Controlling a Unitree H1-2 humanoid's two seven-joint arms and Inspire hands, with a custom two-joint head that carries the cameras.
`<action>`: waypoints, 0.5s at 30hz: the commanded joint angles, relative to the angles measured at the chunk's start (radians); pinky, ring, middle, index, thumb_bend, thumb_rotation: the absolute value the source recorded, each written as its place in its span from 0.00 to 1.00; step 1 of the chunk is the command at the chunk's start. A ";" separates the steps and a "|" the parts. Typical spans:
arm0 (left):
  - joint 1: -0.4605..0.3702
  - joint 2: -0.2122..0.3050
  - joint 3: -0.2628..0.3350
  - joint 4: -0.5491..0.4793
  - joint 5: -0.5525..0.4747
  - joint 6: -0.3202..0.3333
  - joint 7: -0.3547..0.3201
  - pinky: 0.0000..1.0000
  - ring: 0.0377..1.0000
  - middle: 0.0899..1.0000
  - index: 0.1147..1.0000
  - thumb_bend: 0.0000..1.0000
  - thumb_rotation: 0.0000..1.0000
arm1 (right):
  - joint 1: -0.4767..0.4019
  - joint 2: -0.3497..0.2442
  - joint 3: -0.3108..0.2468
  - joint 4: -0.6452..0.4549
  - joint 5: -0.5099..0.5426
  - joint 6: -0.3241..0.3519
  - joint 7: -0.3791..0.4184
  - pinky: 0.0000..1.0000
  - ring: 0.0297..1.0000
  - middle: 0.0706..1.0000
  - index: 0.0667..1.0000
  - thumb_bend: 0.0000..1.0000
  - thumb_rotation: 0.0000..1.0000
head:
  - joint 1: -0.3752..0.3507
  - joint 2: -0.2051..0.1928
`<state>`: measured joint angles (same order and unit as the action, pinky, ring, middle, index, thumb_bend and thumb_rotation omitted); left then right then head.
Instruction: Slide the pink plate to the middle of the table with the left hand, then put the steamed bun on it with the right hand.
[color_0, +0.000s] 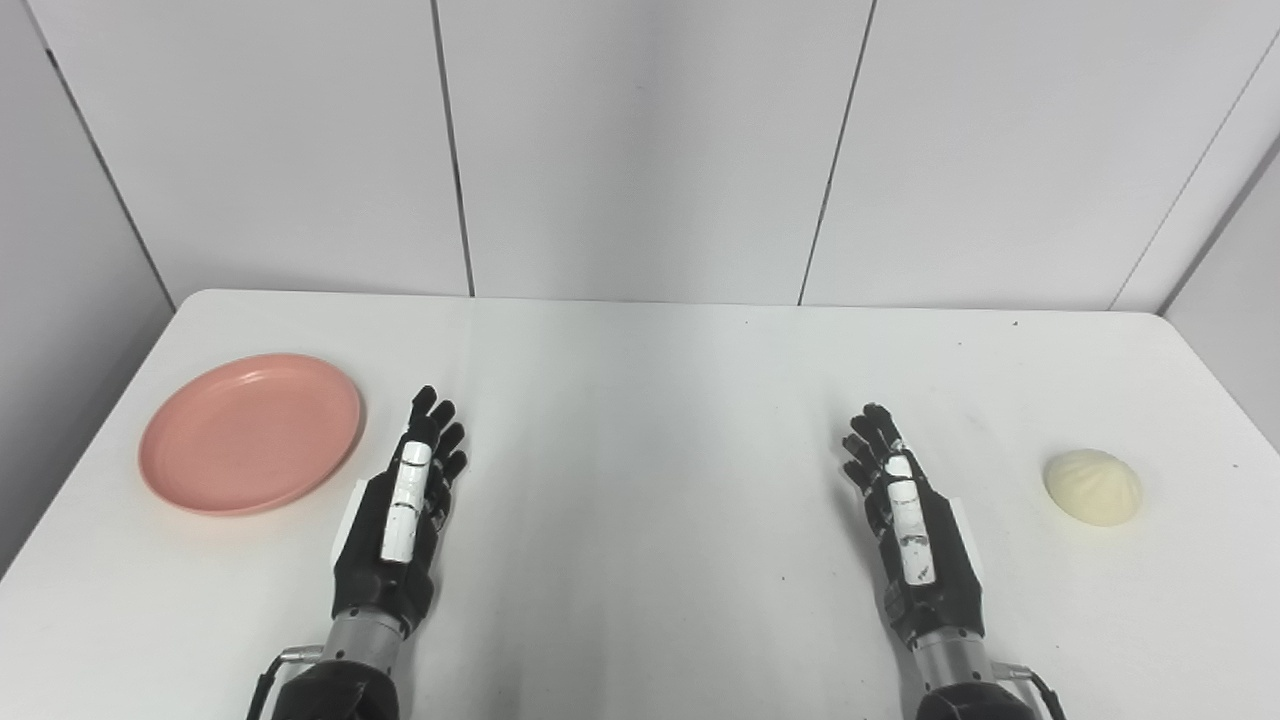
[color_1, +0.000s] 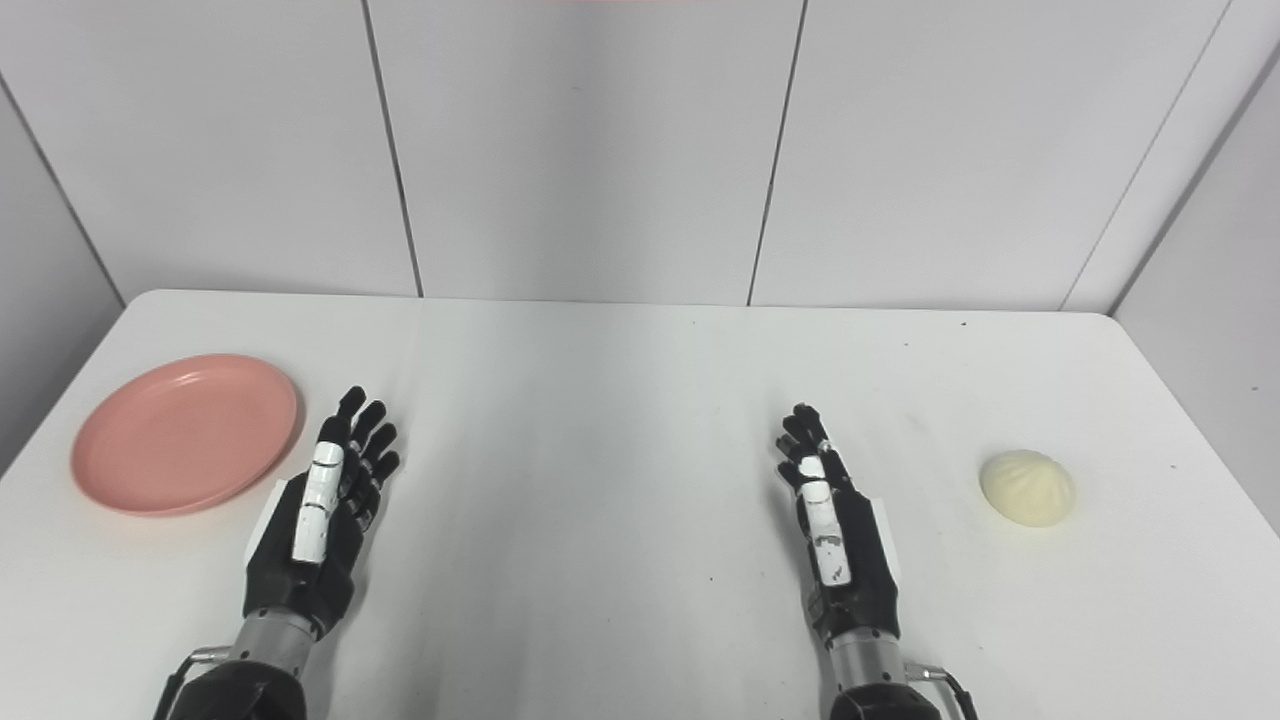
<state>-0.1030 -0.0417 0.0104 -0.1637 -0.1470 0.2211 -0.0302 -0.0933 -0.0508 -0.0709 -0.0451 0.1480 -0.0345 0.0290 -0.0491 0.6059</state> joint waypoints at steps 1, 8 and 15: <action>-0.035 -0.001 -0.003 -0.030 0.002 -0.012 -0.002 1.00 0.99 1.00 1.00 0.70 0.89 | -0.027 0.003 -0.003 -0.023 0.004 -0.041 0.005 0.94 0.91 0.92 0.90 0.84 0.89 | 0.002 -0.001; -0.036 -0.003 -0.003 -0.031 0.000 -0.010 -0.001 1.00 0.99 1.00 1.00 0.70 0.89 | -0.027 0.003 -0.002 -0.024 -0.003 -0.039 0.003 0.94 0.91 0.91 0.89 0.82 0.90 | 0.001 -0.001; -0.035 0.000 -0.005 -0.033 0.001 -0.009 -0.004 1.00 0.99 1.00 1.00 0.69 0.89 | -0.026 0.002 -0.001 -0.025 -0.006 -0.036 0.003 0.94 0.91 0.90 0.89 0.83 0.90 | 0.001 0.001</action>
<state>-0.1030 -0.0416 0.0103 -0.1635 -0.1470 0.2212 -0.0301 -0.0933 -0.0508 -0.0707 -0.0451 0.1429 -0.0345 0.0288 -0.0476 0.6059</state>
